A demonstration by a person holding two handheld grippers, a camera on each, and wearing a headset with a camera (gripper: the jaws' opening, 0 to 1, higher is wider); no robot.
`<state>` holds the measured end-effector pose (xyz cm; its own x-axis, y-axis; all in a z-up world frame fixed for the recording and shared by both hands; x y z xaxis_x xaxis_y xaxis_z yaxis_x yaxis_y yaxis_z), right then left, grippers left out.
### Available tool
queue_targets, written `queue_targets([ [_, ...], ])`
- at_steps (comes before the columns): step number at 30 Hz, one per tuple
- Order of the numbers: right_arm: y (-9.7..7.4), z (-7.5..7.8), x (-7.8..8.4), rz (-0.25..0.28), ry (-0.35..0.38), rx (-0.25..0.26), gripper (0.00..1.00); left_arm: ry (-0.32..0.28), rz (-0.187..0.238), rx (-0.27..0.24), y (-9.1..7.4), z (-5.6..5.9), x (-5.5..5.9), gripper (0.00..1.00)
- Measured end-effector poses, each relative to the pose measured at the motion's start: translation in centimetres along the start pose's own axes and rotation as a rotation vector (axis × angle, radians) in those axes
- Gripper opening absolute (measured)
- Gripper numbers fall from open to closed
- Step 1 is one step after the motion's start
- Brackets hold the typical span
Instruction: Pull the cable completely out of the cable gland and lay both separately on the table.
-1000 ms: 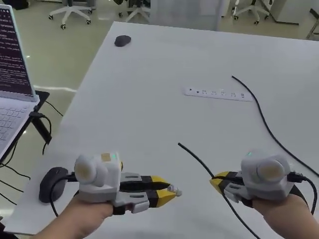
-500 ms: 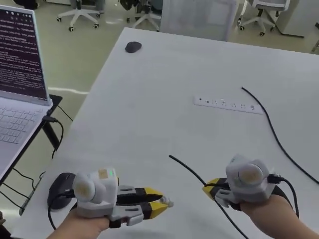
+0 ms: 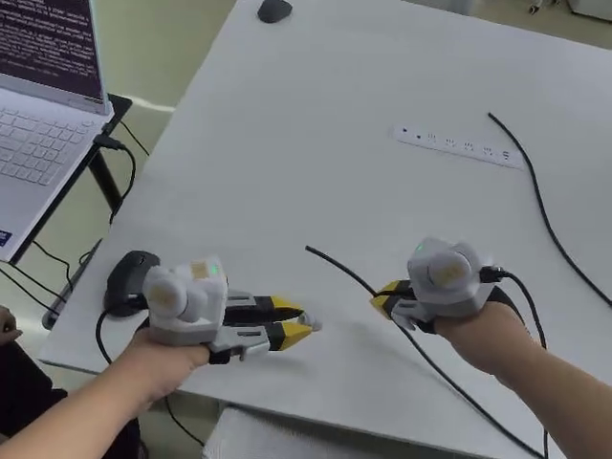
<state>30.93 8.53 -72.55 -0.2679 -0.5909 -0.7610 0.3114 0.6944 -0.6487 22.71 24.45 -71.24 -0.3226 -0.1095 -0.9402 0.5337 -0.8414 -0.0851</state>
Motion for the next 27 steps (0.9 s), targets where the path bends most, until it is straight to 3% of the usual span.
queue_targets([
  [4, 1.0, -0.2, 0.1, -0.018, -0.022, -0.02, 0.0, 0.005, -0.009, 0.005, -0.2, 0.0, 0.6, 0.15],
  [19, 4.9, -2.4, 1.2, -0.075, -0.086, -0.077, 0.0, -0.038, -0.039, -0.08, -0.8, -2.1, 4.4, 0.15],
  [27, 5.5, -2.6, 1.7, -0.097, -0.109, -0.079, 0.0, -0.051, -0.05, -0.096, -0.8, -2.3, 5.1, 0.15],
])
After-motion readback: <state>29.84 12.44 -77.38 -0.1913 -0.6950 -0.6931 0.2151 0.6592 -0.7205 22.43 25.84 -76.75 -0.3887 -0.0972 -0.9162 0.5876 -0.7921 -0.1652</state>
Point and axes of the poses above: the centre of the closed fingertips' face, and the gripper's own axes: y roughly forward along the fingers, z roughly to its right, x roughly out of its underside, the point moved 6 cm from there along -y, roughly backward along the fingers, and after that the axes turned 14 degrees about z, right-handed, at the moved point
